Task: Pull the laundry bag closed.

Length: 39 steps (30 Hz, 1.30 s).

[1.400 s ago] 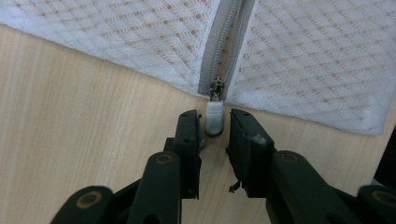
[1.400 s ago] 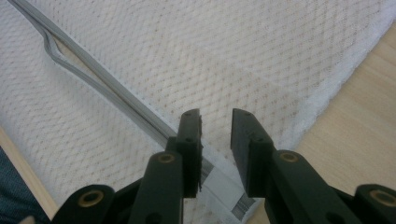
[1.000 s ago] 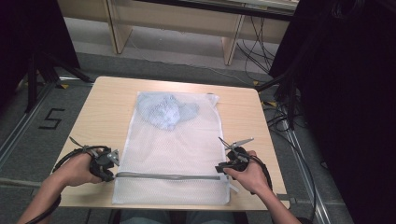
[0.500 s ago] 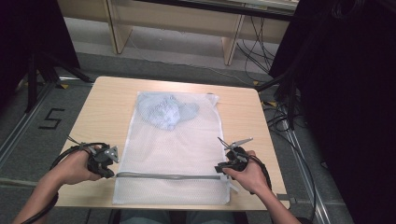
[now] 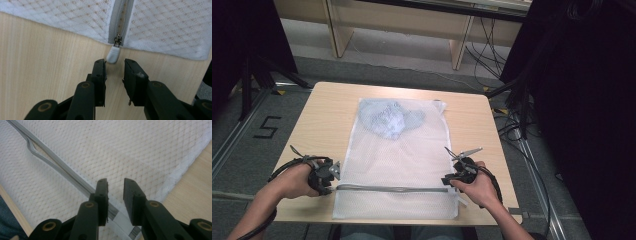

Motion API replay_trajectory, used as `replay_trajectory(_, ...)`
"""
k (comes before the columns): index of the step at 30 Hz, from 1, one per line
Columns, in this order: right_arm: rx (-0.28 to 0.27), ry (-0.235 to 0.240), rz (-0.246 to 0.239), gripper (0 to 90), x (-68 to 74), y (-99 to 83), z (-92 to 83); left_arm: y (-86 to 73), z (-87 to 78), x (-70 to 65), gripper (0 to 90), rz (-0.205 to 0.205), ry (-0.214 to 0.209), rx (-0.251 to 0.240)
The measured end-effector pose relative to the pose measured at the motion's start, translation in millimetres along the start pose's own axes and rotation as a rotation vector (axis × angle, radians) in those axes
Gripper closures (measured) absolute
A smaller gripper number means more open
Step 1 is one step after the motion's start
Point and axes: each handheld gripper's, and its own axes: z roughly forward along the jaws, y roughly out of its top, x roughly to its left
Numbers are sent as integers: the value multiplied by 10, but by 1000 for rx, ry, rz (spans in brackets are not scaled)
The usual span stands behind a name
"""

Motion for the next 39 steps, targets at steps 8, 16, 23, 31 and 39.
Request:
replay_trajectory(8, 7, -2, 15, 743, 3, -5, -2, 59, 62, 37, 712, 29, -11, 13)
replay_trajectory(16, 17, -9, 33, 746, 15, -5, -12, 105, 74, 74, 761, 33, -37, 31)
replay_trajectory(23, -8, 2, 6, 748, -2, -4, -10, 124, 75, 64, 805, 18, -53, 49)
replay_trajectory(31, 5, 0, 27, 749, 9, -1, -15, 97, 12, 68, 806, 15, -46, 13)
replay_trajectory(39, -3, 2, 2, 748, 5, 2, 1, 106, -82, 63, 808, 15, -39, 11)
